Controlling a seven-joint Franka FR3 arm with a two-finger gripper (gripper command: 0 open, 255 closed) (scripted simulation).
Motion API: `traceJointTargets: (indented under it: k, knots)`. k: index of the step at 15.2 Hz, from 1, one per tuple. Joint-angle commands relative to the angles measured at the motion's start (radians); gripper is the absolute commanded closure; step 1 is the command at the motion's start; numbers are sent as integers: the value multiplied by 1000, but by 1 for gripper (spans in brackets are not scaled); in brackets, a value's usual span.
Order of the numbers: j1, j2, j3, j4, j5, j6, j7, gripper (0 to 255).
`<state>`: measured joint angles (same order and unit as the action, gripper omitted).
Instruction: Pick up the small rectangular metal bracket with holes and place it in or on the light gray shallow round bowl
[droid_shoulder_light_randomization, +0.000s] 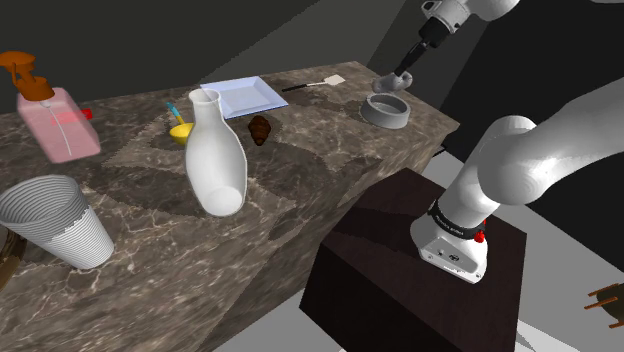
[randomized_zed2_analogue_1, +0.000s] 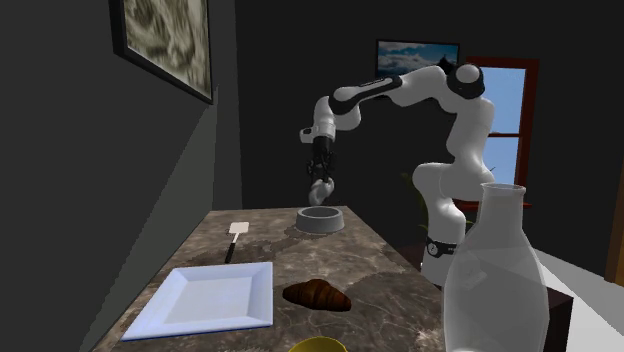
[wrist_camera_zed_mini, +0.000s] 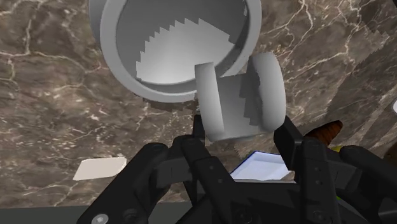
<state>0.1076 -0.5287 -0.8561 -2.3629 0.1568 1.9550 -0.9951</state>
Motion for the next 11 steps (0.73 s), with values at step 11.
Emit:
traceJointTargets:
  k: [11]
  knots:
    - [47,83,-107,-66,36,118,-116,255]
